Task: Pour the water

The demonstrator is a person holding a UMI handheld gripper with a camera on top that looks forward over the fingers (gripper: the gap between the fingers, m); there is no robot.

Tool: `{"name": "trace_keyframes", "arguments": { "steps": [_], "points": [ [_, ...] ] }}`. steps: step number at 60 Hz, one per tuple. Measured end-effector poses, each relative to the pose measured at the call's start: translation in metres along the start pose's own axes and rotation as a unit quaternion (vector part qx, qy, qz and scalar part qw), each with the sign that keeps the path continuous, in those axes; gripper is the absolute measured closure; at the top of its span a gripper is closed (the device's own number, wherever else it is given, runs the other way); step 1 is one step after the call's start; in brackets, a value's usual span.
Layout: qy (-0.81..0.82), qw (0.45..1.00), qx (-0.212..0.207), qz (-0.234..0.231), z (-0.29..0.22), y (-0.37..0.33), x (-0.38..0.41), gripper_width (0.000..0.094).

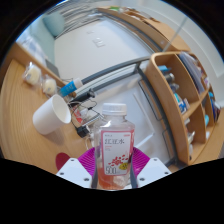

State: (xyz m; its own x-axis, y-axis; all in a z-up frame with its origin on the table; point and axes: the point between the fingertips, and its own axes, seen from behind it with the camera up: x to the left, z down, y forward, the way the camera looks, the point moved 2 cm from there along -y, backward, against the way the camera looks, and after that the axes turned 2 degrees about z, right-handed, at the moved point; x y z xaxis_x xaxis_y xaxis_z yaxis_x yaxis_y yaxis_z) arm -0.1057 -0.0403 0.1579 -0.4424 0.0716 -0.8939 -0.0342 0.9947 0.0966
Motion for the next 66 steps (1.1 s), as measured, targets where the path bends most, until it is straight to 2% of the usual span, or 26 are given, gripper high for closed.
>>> {"name": "trace_keyframes", "arguments": {
  "steps": [13,24,41,55,61,66],
  "points": [
    [-0.230,0.971,-0.067,0.009,-0.030,0.034,0.007,0.0479],
    [-0.381,0.921,-0.088,0.004,-0.045,0.048,0.019,0.0471],
    [-0.534,0.834,-0.130,0.051,-0.072,0.049,0.023,0.0470],
    [-0.524,0.841,-0.124,0.048,-0.065,0.052,0.024,0.0469],
    [-0.443,0.886,-0.121,0.066,-0.073,0.052,-0.003,0.0471],
    [-0.279,0.955,-0.083,0.052,-0.061,0.054,-0.023,0.0468]
  ]
}}
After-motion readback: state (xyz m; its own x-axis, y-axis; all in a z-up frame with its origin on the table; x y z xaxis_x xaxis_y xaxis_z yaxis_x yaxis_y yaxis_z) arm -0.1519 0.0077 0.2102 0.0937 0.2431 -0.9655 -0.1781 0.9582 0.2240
